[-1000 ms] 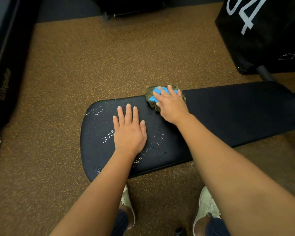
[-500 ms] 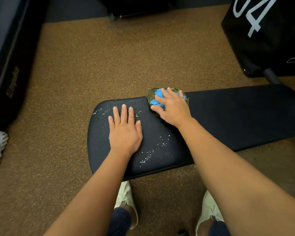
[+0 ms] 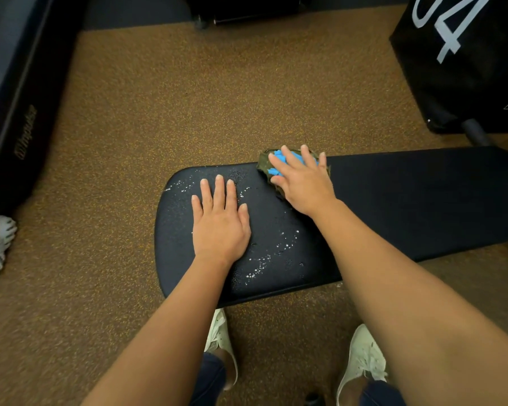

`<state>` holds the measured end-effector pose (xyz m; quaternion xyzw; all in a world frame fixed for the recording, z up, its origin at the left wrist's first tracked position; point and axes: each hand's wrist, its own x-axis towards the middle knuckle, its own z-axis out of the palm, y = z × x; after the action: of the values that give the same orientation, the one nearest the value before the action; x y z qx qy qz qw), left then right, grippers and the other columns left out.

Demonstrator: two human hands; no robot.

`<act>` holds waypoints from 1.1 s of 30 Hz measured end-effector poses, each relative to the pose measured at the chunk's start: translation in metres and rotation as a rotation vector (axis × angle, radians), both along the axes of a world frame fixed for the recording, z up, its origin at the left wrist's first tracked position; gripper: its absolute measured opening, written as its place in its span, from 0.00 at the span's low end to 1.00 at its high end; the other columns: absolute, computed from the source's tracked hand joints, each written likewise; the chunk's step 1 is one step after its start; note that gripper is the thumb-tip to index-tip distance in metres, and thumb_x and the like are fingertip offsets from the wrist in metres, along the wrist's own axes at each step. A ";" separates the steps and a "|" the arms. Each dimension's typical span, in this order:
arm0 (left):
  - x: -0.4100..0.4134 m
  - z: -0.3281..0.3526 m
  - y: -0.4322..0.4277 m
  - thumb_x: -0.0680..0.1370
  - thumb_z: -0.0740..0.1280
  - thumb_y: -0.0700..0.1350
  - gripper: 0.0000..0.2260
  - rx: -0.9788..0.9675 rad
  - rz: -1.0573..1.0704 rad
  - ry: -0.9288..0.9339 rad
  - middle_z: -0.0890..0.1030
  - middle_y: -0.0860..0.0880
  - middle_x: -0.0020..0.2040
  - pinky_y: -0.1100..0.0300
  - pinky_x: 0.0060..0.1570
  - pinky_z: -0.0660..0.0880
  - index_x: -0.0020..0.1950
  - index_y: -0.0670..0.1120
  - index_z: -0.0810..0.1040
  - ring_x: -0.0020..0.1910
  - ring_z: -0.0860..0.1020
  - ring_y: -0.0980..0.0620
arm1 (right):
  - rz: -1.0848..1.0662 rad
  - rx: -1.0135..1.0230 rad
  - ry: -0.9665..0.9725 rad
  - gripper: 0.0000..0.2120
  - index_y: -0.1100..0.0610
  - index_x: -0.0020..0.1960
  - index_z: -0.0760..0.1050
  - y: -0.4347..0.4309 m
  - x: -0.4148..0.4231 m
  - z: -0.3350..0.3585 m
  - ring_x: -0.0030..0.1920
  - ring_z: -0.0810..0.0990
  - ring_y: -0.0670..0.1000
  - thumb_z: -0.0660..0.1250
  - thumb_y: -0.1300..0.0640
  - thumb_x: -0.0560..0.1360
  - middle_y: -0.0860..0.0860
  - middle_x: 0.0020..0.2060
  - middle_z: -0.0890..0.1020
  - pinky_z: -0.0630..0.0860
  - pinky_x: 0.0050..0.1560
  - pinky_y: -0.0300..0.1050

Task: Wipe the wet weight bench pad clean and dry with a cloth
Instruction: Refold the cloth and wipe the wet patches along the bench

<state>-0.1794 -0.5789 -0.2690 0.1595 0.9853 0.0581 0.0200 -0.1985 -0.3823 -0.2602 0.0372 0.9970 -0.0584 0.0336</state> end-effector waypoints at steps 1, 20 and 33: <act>0.000 0.000 0.000 0.79 0.40 0.57 0.30 0.002 -0.001 0.003 0.52 0.44 0.79 0.42 0.74 0.45 0.78 0.44 0.53 0.77 0.44 0.40 | -0.043 0.000 0.000 0.25 0.45 0.76 0.54 -0.009 -0.004 0.001 0.76 0.48 0.63 0.50 0.42 0.81 0.49 0.77 0.55 0.44 0.71 0.67; 0.000 0.001 -0.001 0.79 0.41 0.56 0.29 0.018 -0.005 0.008 0.53 0.43 0.78 0.42 0.74 0.47 0.78 0.44 0.55 0.77 0.48 0.40 | 0.197 -0.077 0.072 0.24 0.47 0.75 0.58 -0.012 0.000 -0.001 0.76 0.52 0.57 0.55 0.46 0.80 0.48 0.76 0.59 0.49 0.73 0.61; 0.000 0.001 0.000 0.79 0.40 0.56 0.30 0.016 -0.002 -0.005 0.53 0.43 0.79 0.42 0.74 0.47 0.78 0.45 0.55 0.77 0.47 0.39 | 0.081 -0.039 0.013 0.24 0.48 0.76 0.57 -0.005 -0.013 0.001 0.75 0.53 0.59 0.54 0.47 0.81 0.51 0.76 0.58 0.48 0.72 0.61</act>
<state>-0.1798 -0.5792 -0.2684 0.1607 0.9846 0.0662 0.0212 -0.2118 -0.3875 -0.2590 -0.0040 0.9966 -0.0766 0.0303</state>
